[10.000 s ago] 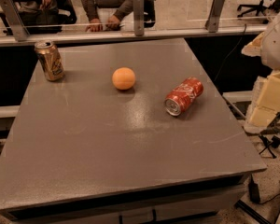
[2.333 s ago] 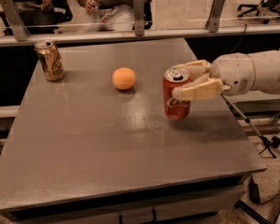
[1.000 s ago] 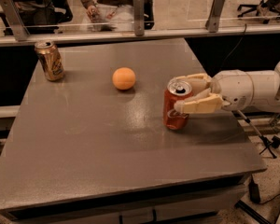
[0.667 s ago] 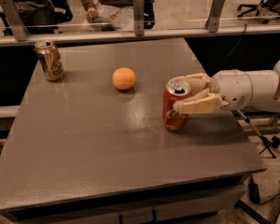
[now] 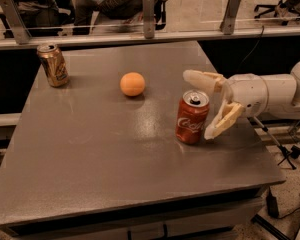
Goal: Place coke can upright
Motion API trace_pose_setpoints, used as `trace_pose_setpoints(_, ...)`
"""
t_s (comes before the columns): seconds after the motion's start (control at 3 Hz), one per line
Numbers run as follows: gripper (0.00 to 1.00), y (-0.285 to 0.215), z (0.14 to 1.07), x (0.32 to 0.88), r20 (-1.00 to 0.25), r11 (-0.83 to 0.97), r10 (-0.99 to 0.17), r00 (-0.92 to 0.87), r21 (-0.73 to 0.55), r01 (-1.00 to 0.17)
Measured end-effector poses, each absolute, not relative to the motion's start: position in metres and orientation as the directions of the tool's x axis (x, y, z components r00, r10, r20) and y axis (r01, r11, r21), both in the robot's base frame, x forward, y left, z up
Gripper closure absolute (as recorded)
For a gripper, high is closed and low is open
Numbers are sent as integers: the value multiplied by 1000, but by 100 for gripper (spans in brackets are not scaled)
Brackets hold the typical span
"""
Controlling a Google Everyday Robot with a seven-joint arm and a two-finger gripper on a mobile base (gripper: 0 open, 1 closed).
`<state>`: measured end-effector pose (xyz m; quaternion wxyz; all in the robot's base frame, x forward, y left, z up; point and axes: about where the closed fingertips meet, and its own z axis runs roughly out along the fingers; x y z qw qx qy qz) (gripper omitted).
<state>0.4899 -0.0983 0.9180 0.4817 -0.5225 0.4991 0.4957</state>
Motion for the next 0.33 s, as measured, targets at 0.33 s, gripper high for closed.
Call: trace_pose_setpoints(0.33, 0, -98, 918, 490, -999, -38, -44, 10, -9, -999)
